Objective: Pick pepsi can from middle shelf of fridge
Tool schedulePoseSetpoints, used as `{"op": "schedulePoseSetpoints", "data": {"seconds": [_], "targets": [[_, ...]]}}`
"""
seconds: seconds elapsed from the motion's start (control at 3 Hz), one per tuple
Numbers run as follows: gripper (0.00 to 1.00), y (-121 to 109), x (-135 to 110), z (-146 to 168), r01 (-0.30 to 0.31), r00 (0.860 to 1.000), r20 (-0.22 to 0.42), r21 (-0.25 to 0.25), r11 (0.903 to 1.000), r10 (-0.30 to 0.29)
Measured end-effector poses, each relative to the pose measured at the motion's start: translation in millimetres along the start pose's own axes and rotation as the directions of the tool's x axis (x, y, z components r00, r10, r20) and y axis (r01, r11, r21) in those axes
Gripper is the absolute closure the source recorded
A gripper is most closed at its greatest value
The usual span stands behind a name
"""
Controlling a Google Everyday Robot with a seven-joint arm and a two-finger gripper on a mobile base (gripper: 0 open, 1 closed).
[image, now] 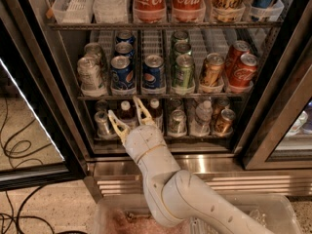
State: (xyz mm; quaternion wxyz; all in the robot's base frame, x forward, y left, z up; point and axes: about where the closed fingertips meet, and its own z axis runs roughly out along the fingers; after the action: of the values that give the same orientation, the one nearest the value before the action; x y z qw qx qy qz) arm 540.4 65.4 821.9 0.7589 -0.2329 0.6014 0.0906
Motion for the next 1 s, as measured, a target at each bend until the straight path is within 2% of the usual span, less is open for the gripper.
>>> {"op": "schedulePoseSetpoints", "data": {"seconds": [0.33, 0.67, 1.0], "targets": [[0.30, 0.6, -0.3, 0.7, 0.002, 1.000, 0.002, -0.002, 1.0000, -0.002], [0.11, 2.8, 0.0, 2.2, 0.007, 1.000, 0.003, -0.008, 0.9999, -0.007], [0.00, 7.0, 2.9, 8.4, 0.011, 1.000, -0.001, -0.016, 0.9998, -0.011]]}}
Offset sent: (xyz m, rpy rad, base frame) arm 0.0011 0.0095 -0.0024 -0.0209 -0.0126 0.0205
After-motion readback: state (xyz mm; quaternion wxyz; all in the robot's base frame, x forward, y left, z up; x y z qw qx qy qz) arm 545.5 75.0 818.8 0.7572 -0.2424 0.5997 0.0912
